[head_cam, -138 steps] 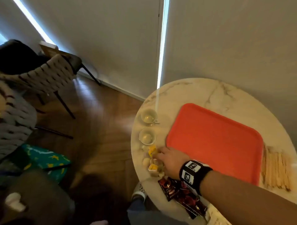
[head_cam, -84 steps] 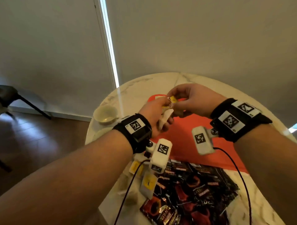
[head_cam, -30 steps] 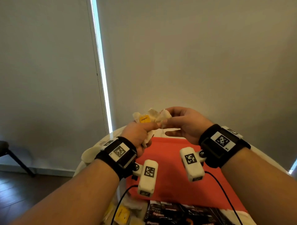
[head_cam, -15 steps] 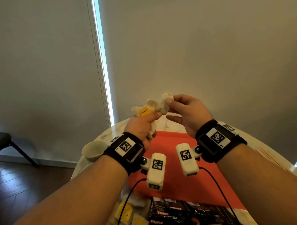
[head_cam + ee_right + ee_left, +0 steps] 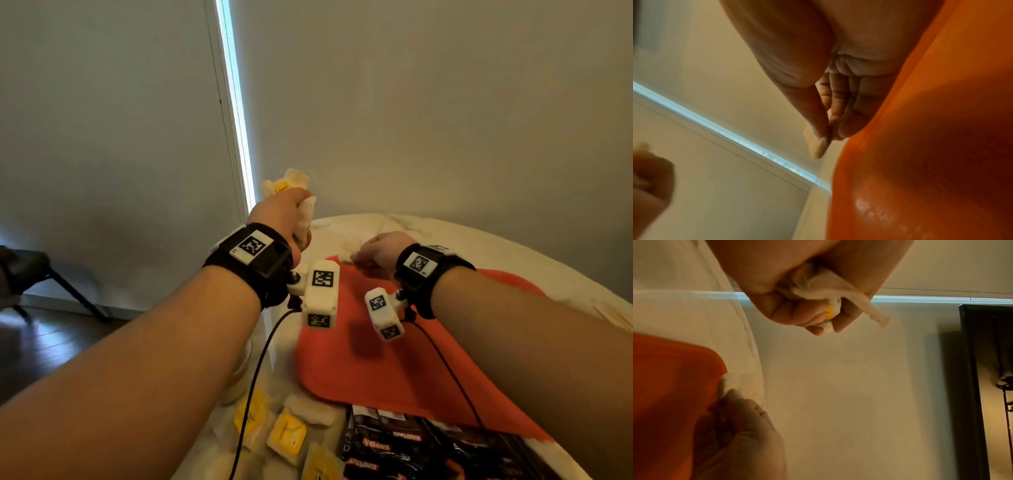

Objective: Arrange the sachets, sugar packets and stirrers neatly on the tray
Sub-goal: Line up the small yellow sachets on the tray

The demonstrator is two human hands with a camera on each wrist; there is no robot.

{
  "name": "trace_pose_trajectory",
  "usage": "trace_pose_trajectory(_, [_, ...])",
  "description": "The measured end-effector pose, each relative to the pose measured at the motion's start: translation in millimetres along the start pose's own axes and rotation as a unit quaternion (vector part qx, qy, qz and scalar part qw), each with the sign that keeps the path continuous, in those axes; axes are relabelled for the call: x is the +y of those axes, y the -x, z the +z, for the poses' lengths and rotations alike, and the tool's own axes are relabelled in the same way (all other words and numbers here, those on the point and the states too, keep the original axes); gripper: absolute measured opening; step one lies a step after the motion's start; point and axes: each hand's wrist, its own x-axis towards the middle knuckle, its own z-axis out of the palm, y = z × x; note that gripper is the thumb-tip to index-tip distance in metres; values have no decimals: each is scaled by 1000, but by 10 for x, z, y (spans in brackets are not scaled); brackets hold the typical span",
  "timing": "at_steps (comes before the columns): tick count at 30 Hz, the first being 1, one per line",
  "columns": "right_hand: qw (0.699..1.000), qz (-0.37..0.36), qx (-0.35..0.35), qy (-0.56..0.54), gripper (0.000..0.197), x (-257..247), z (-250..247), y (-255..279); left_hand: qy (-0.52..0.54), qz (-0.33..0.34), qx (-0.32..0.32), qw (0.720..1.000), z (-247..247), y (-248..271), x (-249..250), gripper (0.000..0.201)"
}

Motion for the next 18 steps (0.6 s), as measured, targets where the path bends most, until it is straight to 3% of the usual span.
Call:
trace_pose_trajectory(3, [998, 16, 7, 58, 14, 63, 53, -238, -4, -1, 2, 1000, -59, -90, 16, 33])
trace_pose_trajectory(5, [993, 20, 8, 116, 24, 131, 60, -431, -5, -6, 0, 1000, -82, -120, 9, 27])
trace_pose_trajectory(7, [990, 18, 11, 137, 23, 207, 100, -585, -5, -13, -6, 1000, -105, -144, -11, 24])
trace_pose_trajectory(9, [988, 15, 8, 150, 17, 224, 147, -632, -8, -17, -9, 1000, -124, -174, -36, 34])
trace_pose_trajectory(11, [991, 28, -2, 131, 15, 186, 177, -584, -11, -17, 0, 1000, -137, -187, -55, 45])
trace_pose_trajectory(14, [997, 40, 9, 64, 13, 169, 150, -561, -13, -16, 2, 1000, -129, -149, -65, 45])
trace_pose_trajectory(18, [996, 42, -28, 72, 26, 165, 157, -505, -23, -19, 4, 1000, -110, -98, -102, 29])
